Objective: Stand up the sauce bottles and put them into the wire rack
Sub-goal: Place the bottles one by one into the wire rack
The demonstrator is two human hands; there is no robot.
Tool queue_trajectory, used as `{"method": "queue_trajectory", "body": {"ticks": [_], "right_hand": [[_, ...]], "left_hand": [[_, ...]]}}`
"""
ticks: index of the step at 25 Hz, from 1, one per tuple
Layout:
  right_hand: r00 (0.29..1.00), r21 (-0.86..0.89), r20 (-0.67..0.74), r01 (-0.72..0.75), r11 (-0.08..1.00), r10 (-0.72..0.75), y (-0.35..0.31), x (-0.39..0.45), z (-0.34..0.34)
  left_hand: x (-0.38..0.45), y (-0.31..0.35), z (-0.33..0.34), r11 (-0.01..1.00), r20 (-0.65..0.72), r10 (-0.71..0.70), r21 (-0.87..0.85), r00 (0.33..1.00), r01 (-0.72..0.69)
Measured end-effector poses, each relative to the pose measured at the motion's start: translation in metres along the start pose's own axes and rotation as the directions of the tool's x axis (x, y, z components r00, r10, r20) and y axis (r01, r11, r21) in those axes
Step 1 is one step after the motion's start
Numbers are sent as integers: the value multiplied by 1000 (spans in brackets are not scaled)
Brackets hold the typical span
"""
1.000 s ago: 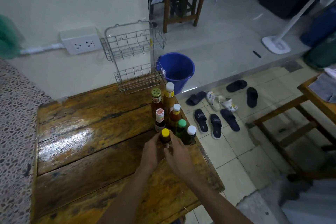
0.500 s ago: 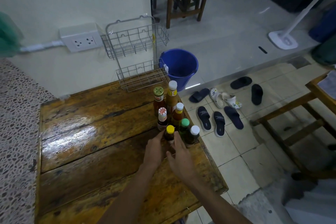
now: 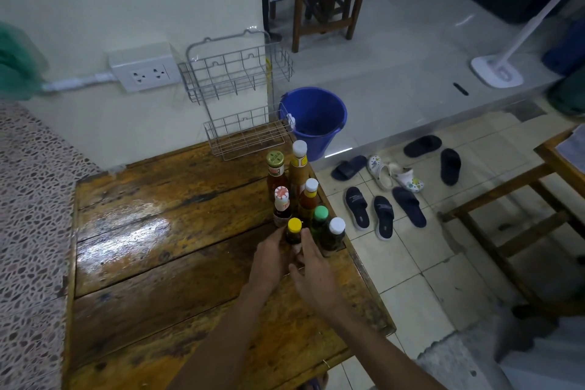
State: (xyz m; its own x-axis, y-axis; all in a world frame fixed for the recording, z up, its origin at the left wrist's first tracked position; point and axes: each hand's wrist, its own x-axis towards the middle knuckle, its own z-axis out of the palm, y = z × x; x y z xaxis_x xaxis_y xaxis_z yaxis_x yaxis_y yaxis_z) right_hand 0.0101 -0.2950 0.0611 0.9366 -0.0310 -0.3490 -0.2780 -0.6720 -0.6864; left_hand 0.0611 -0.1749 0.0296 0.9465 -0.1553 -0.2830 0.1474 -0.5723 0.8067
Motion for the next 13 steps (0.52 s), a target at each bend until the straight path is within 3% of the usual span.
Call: {"method": "queue_trajectory", "body": {"ticks": [9,13], "right_hand": [[1000,-11,5,27,1000,-27,2,-1,-14],[996,-80,-83,39,996,-46,-19,-19,-40]], "left_hand": [[-10,18,-7,996,-7,-40,-76,999,39],[-22,15,-32,998,30,-54,22,998,54]]}}
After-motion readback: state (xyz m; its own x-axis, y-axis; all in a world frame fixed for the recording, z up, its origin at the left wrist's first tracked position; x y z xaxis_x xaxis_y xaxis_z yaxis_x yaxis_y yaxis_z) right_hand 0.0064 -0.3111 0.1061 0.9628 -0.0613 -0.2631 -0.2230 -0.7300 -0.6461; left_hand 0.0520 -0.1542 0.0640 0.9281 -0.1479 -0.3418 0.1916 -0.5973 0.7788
